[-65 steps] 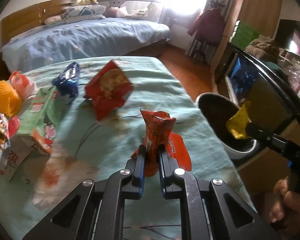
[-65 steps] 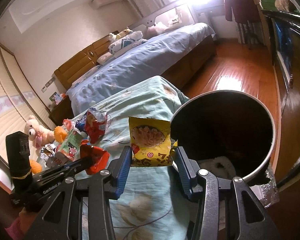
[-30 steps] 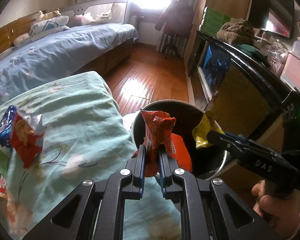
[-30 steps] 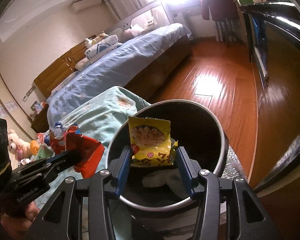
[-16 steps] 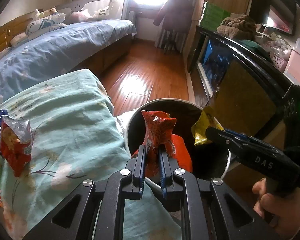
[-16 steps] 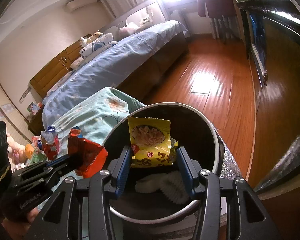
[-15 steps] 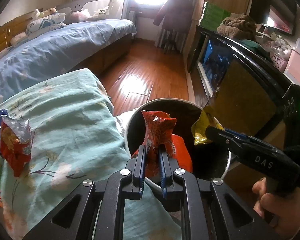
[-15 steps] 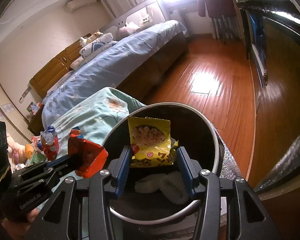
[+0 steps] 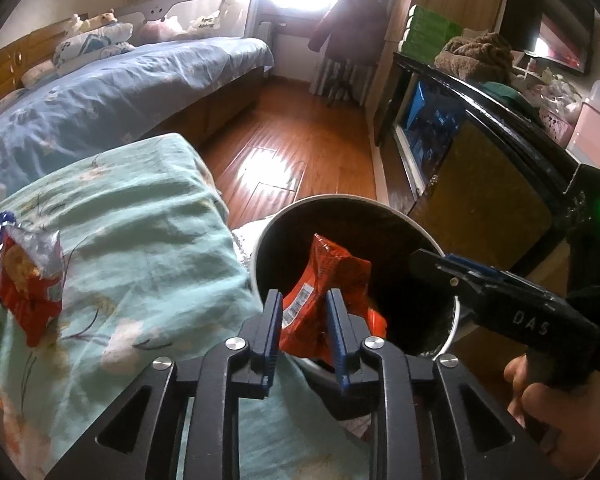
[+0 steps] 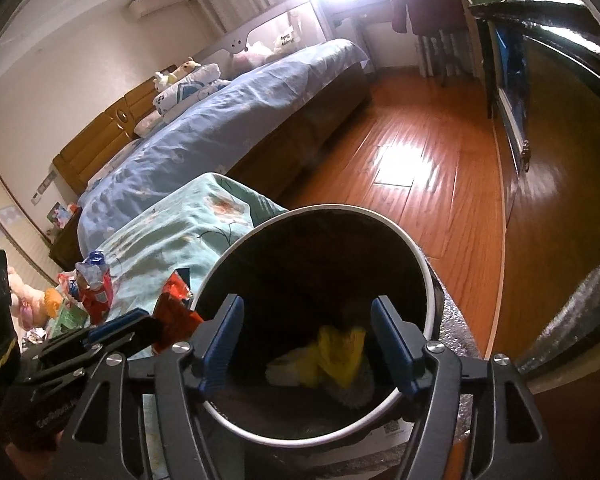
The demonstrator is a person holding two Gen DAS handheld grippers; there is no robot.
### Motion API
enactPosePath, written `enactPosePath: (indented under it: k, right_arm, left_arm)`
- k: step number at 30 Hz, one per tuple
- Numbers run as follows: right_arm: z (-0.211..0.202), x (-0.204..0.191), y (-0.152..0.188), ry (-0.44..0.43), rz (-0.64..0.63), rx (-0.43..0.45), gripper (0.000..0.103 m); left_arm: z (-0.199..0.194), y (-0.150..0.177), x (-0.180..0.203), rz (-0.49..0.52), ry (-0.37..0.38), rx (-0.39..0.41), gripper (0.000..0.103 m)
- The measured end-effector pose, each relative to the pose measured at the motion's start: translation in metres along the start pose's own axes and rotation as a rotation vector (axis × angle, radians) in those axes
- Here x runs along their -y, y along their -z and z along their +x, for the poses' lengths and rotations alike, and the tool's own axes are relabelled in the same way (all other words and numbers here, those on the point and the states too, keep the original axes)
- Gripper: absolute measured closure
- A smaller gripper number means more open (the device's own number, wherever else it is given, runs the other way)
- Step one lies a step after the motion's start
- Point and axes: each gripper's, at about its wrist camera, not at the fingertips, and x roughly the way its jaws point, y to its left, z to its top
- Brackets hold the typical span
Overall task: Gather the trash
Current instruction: 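Carry both bags over the bin and open both tools to drop them, then move both tools back to the table toward the carton and chip bag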
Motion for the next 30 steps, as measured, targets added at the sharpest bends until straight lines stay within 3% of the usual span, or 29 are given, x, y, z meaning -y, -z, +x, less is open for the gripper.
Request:
enactPosePath:
  k: [1,5,17,30]
  right_arm:
    - [-0.002,-0.001,0.001,-0.003,0.002,0.004,0.032]
    - [-0.007,-0.009,0.007,-0.014,0.000,0.017,0.026]
    - [-0.020,-0.035,0.020,-0.043,-0.008,0.025,0.025]
    - [-0.013,-0.112,0.044,-0.169,-0.099,-0.008,0.020]
  left_arm:
    - [-0.003,0.003,-0.002,-0.005,-0.001,0.004,0.075]
    - [-0.016,0.015,-0.009,-0.028,-0.013,0.014,0.048]
    - [-0.052,0.042,-0.019,-0.054,-0.020,0.043,0.048]
    - [-0.116,0.088,-0.072,-0.132,-0.119,0.081,0.048]
